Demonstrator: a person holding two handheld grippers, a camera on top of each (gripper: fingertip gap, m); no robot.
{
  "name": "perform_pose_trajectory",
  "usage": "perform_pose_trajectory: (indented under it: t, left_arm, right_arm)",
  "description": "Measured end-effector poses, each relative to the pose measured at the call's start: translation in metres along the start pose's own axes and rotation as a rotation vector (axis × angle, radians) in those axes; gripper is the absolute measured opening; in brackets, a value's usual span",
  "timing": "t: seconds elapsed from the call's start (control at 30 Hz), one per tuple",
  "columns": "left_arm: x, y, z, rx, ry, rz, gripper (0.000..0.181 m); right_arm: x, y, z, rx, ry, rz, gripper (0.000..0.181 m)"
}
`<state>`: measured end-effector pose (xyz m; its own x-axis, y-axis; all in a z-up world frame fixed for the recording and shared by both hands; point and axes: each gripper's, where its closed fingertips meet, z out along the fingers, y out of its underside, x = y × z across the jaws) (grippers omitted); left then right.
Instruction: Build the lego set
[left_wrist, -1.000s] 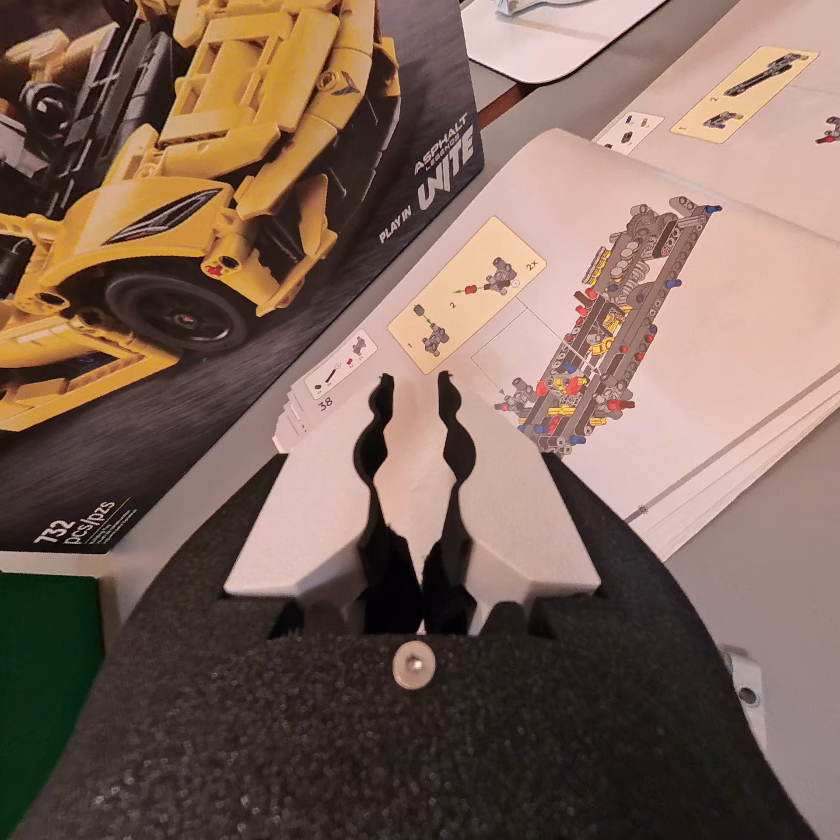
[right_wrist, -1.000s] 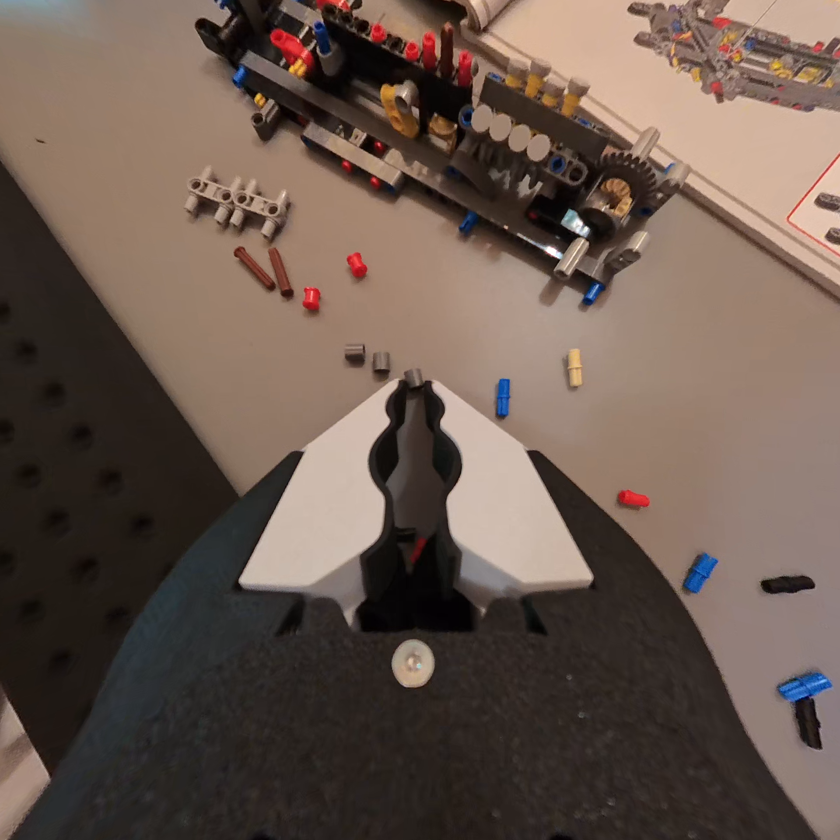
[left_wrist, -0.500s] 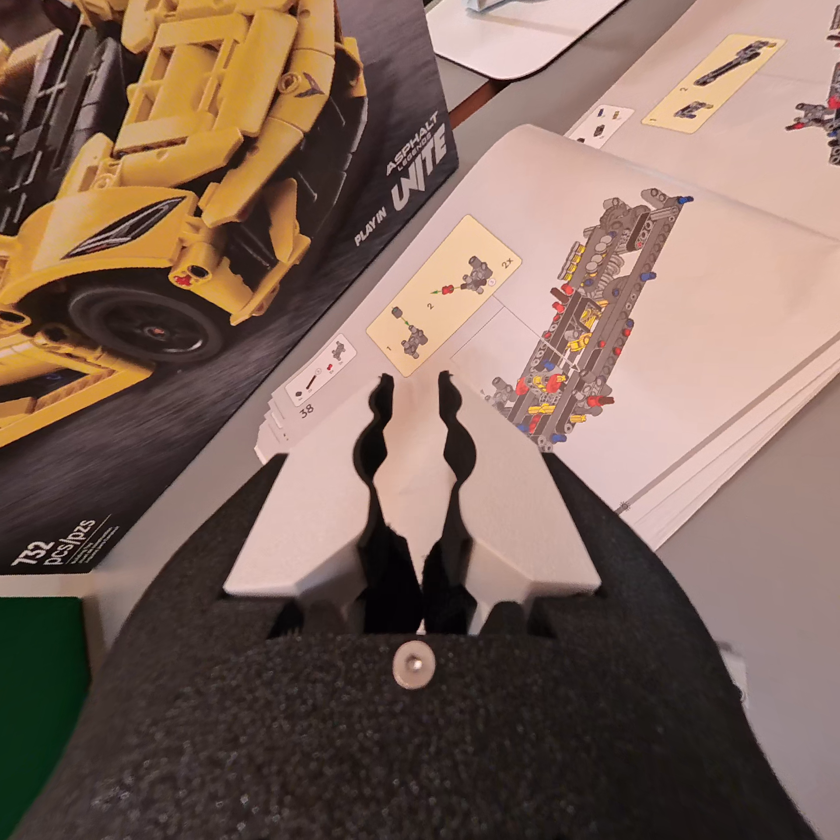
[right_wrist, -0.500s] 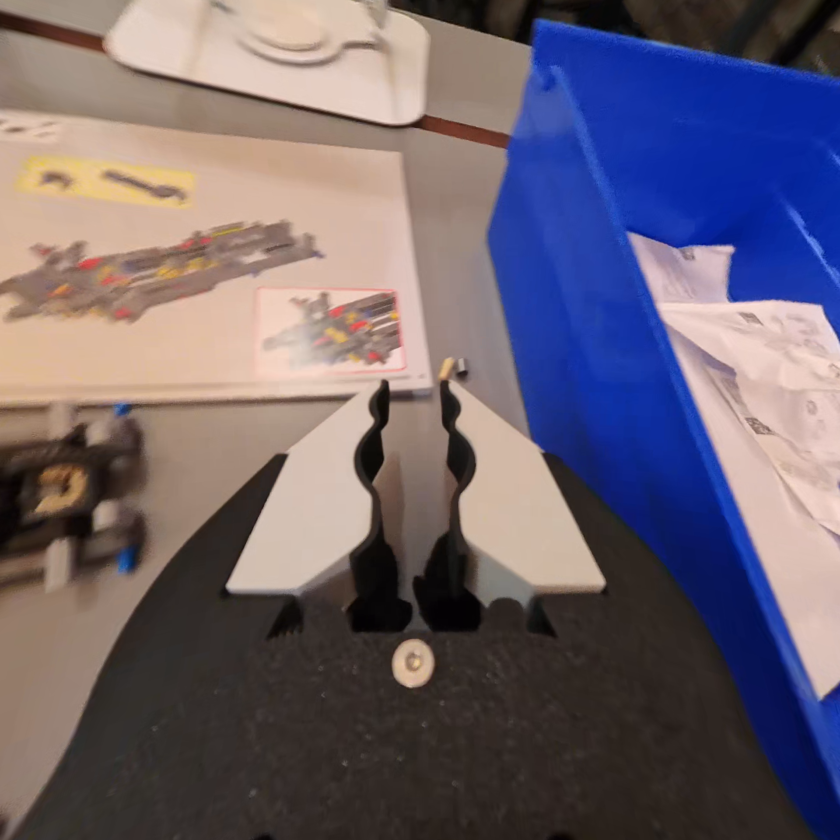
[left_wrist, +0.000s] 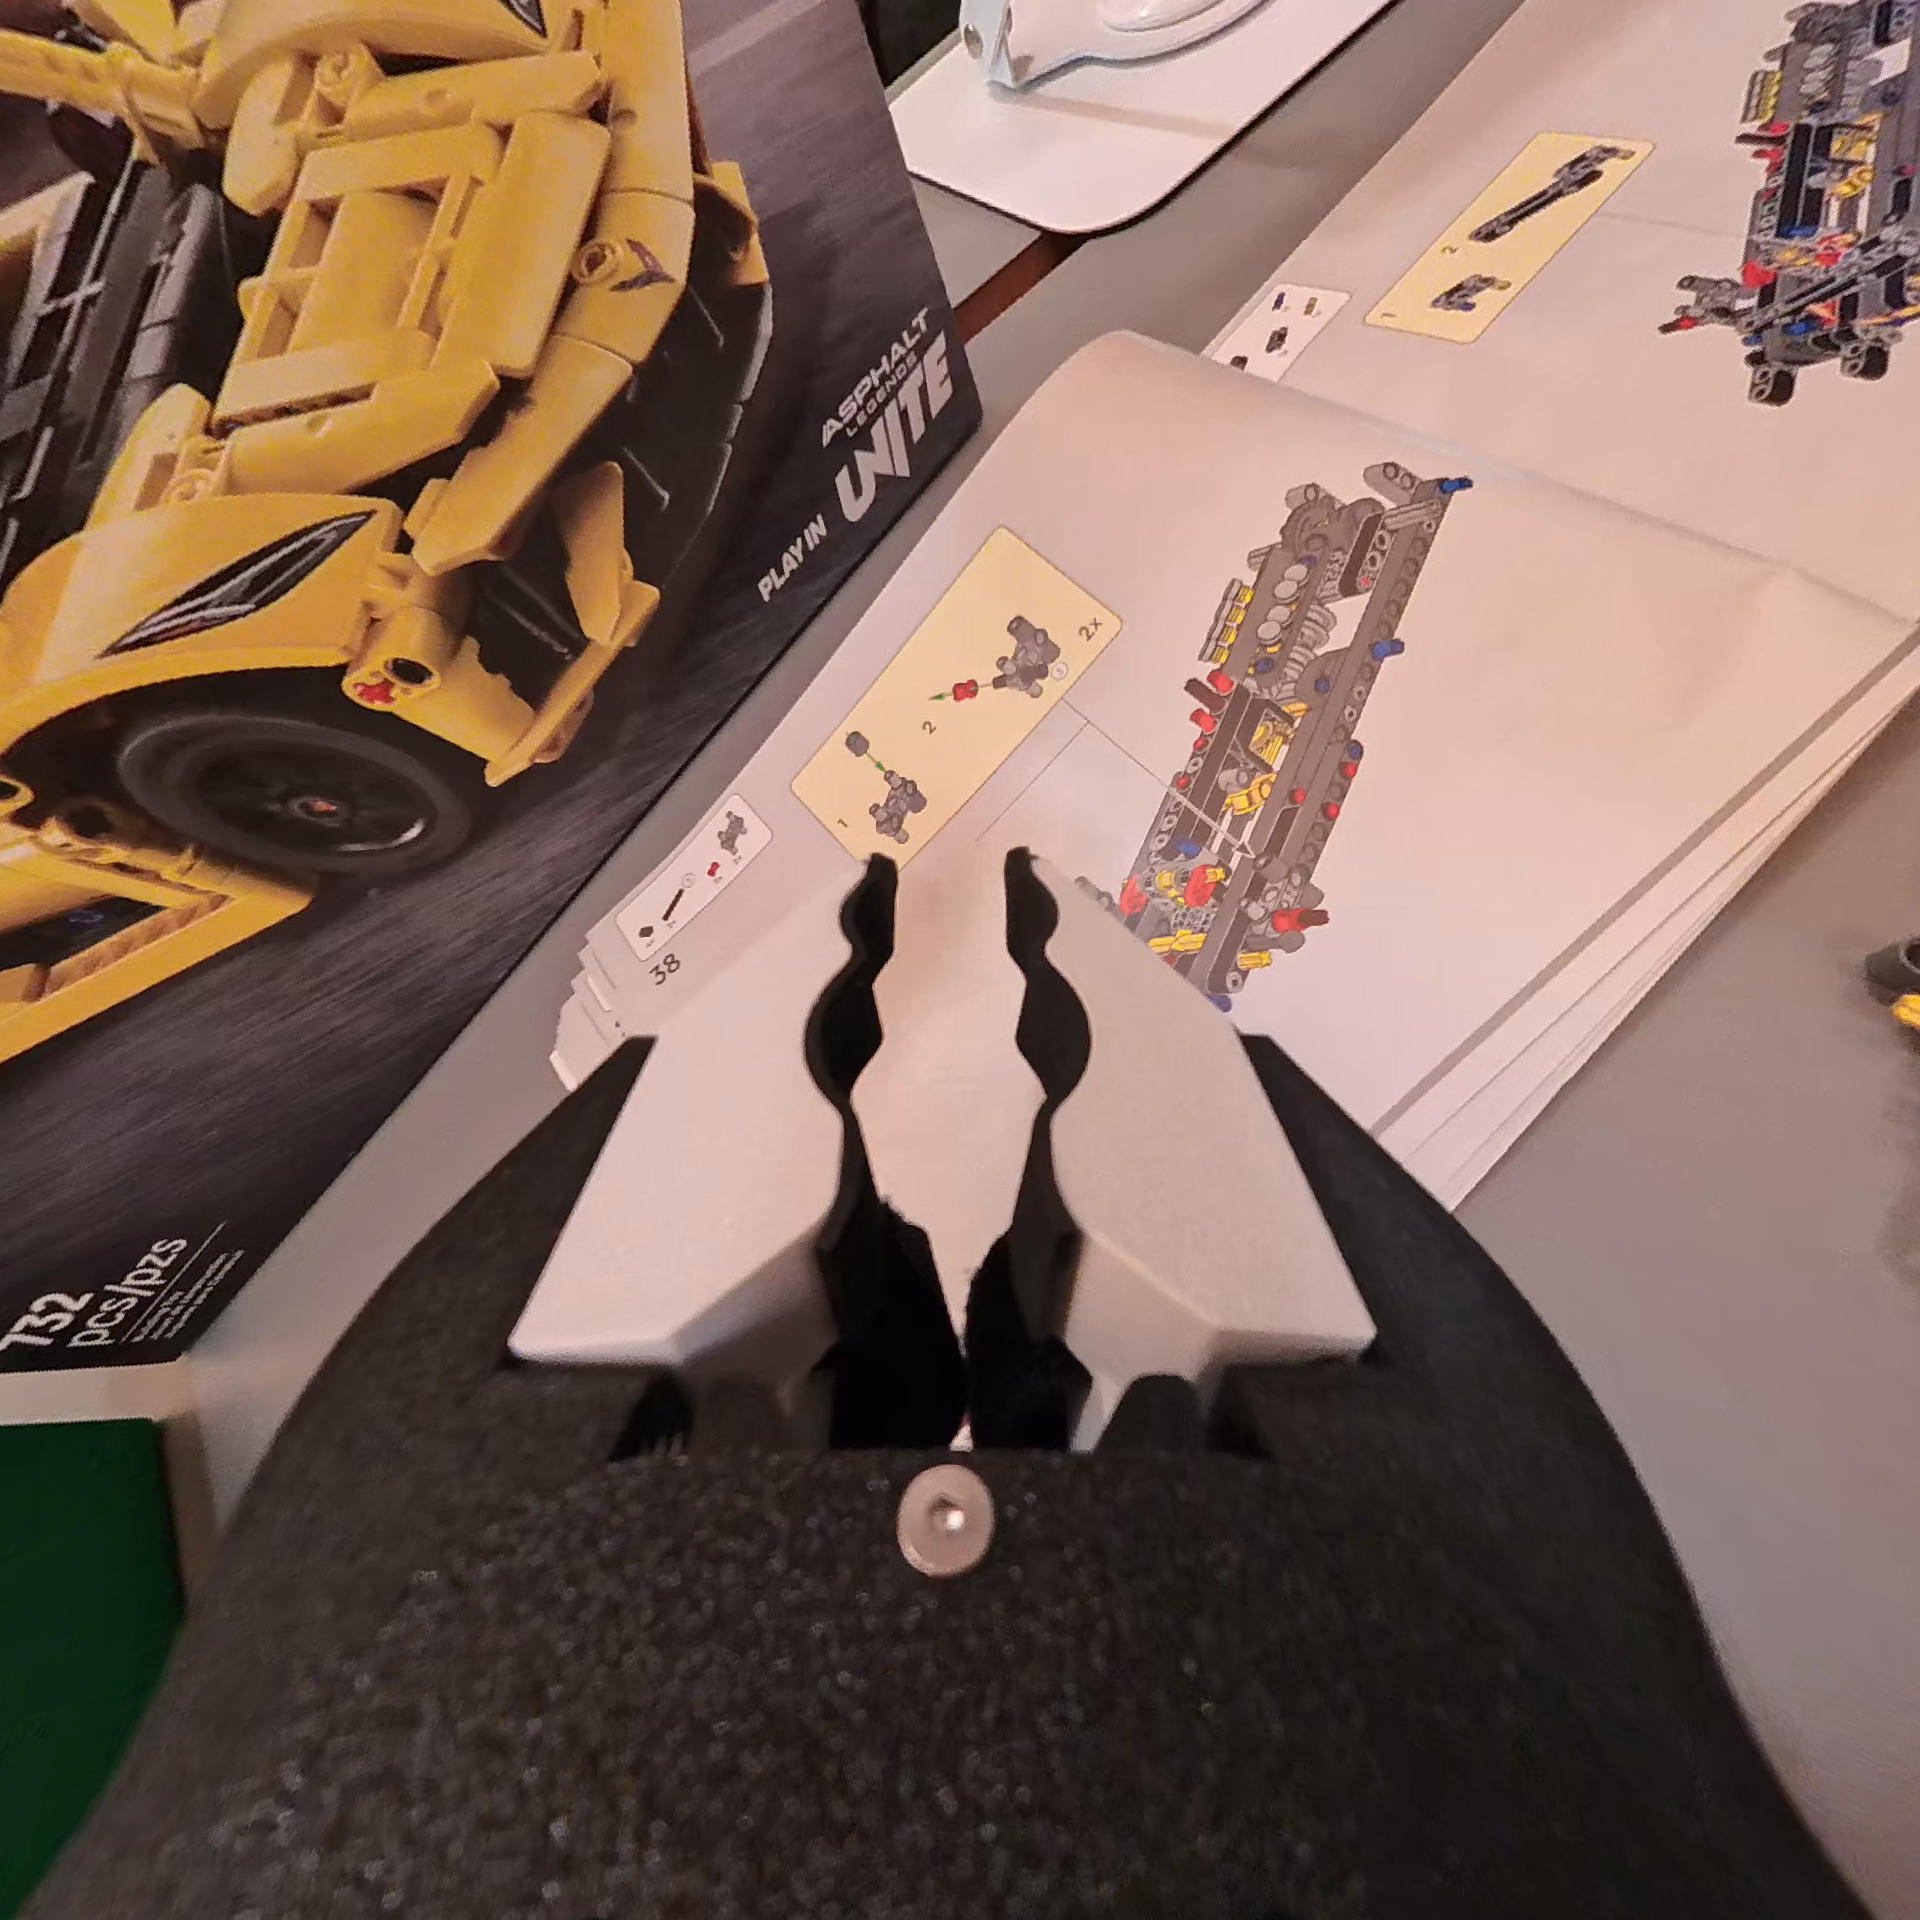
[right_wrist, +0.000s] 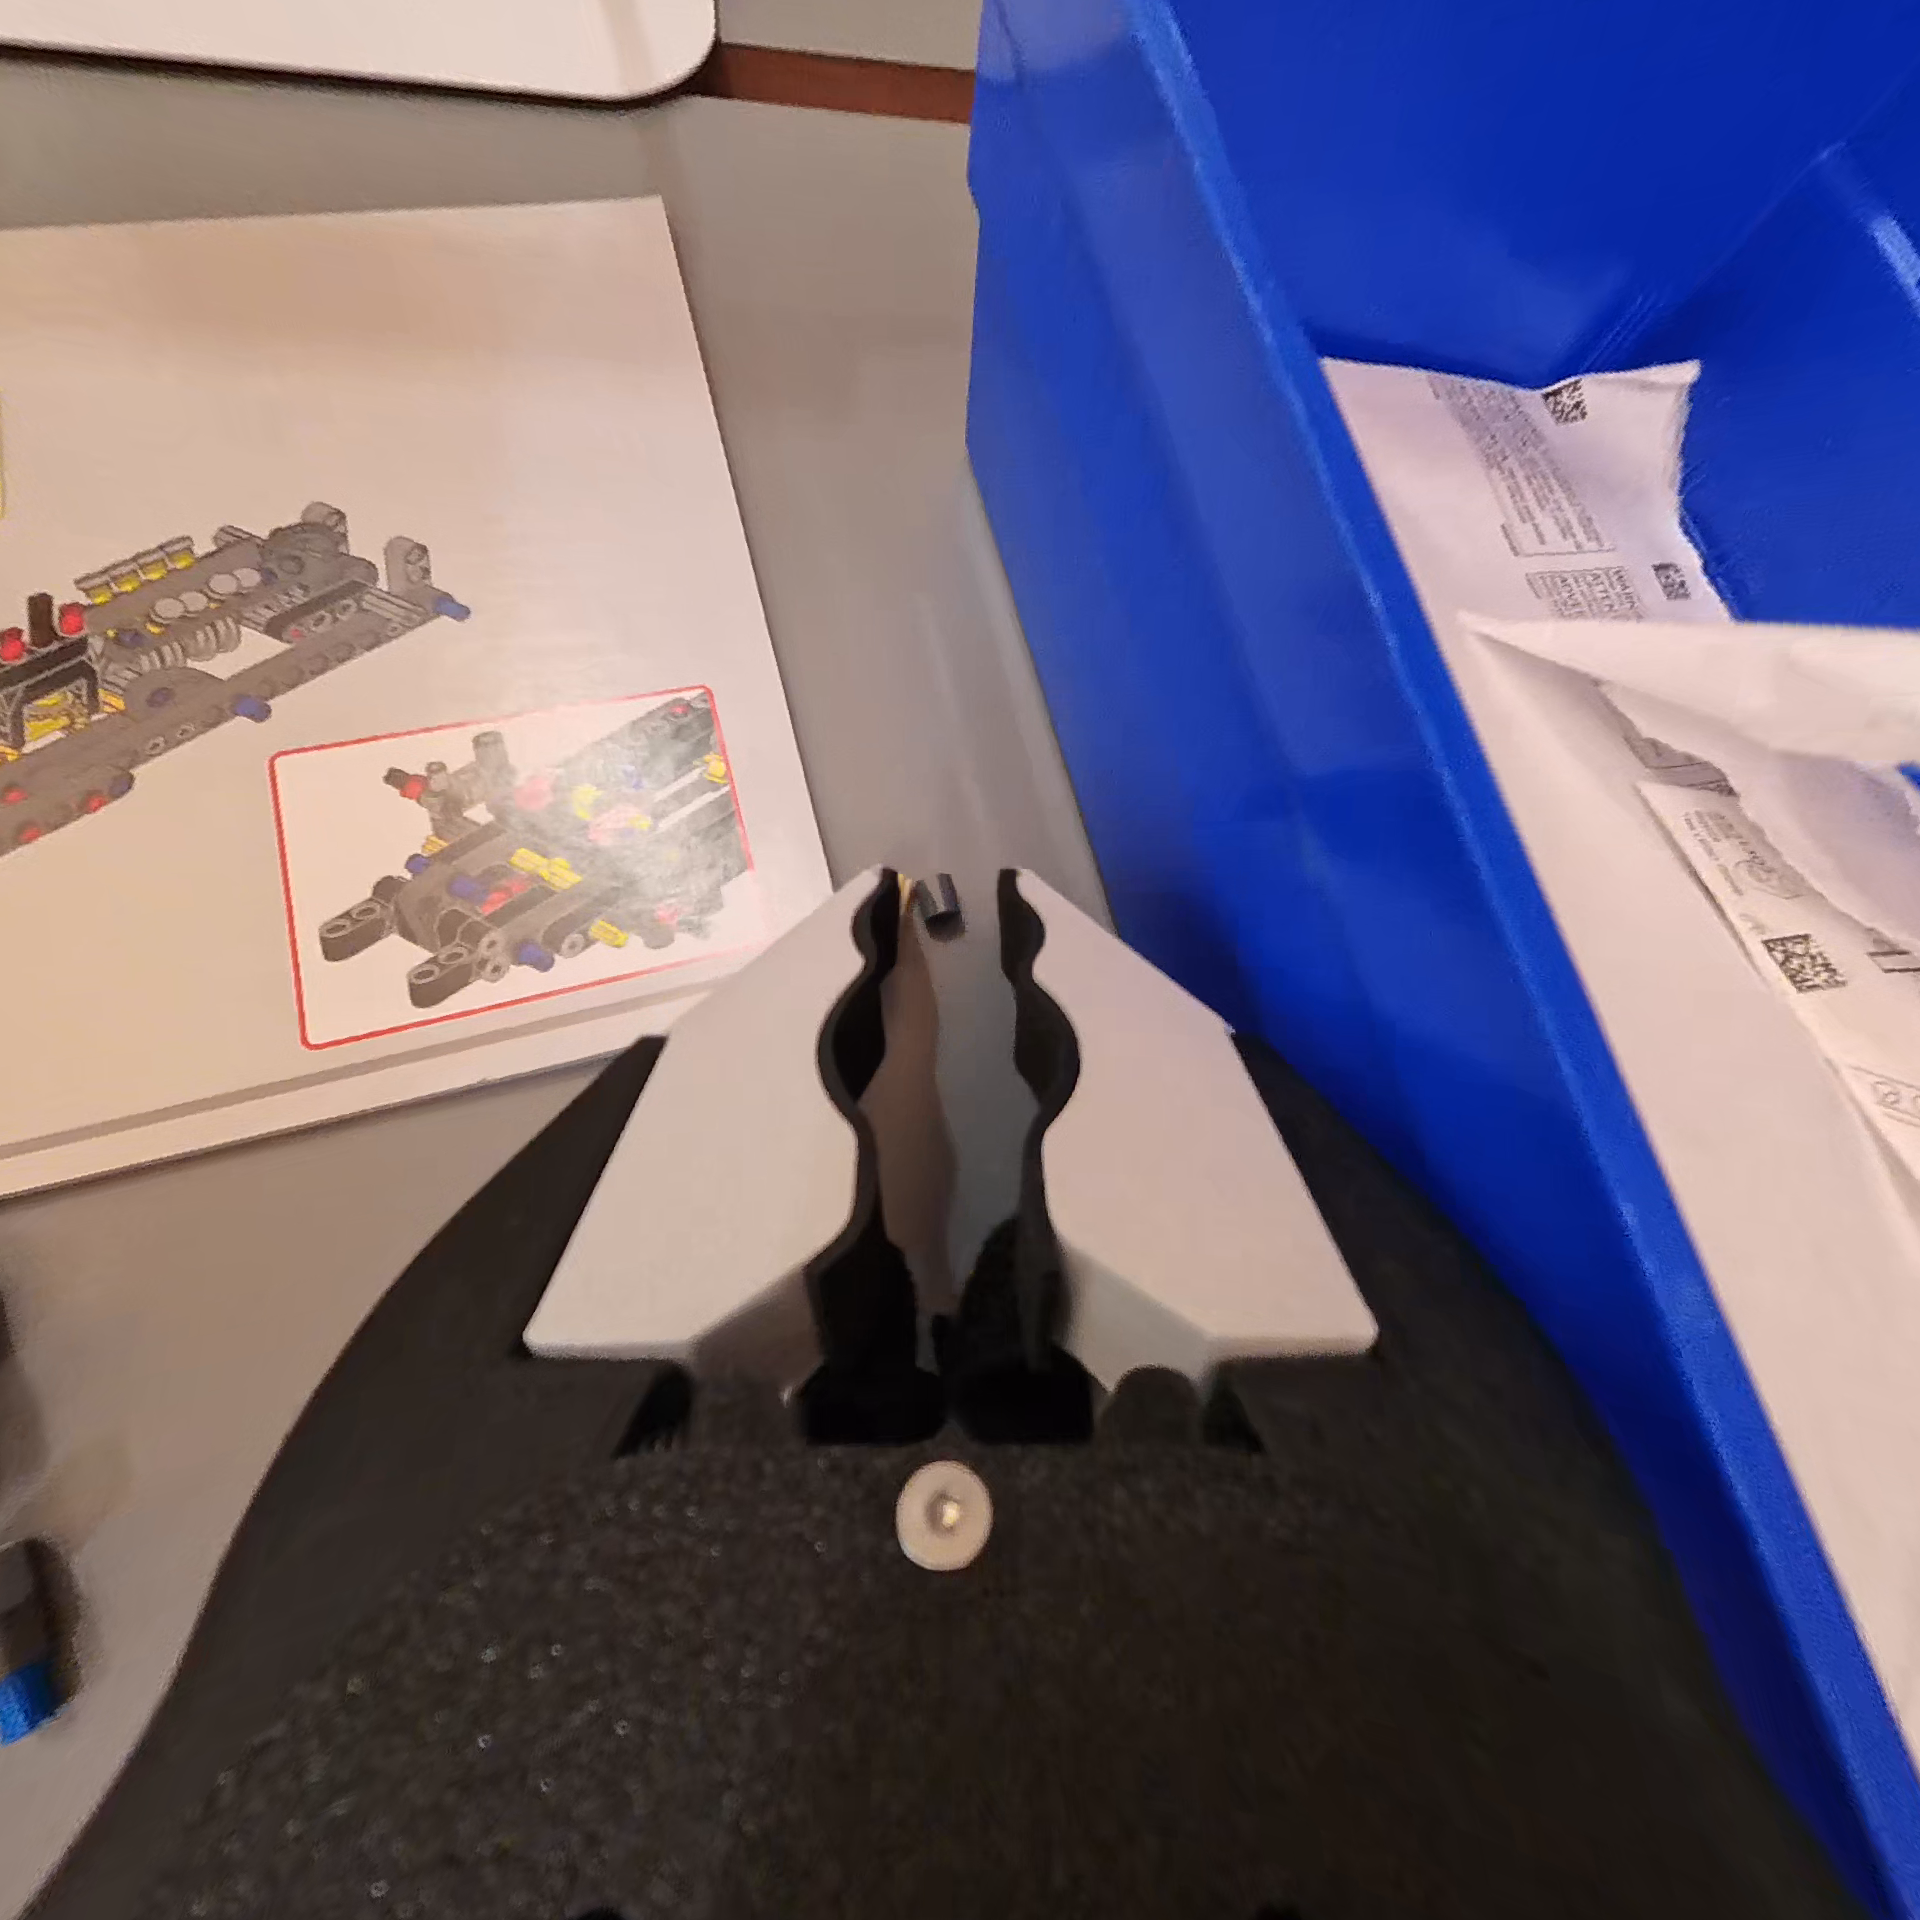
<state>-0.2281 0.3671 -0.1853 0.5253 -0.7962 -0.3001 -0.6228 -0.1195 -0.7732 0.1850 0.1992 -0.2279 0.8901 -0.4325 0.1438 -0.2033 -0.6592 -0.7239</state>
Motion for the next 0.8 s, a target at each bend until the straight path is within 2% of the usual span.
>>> perform_pose_trajectory:
  t: [0.3,0.47,0.67,0.8]
  left_arm:
    - [0.005,0.002,0.002,-0.004,0.024,0.001,0.02]
    - [0.006,0.005,0.005,-0.014,0.027,0.008,0.021]
    - [0.005,0.004,0.004,-0.01,0.022,0.004,0.021]
    - [0.006,0.003,0.004,-0.008,0.025,0.005,0.021]
  right_arm:
    - [-0.009,0.004,0.004,-0.037,-0.1,0.081,0.01]
    - [-0.008,0.008,-0.002,-0.043,-0.105,0.047,0.01]
    - [-0.013,-0.009,-0.041,0.108,-0.04,-0.151,0.01]
    - [-0.045,0.0,-0.077,0.167,-0.108,-0.264,0.01]
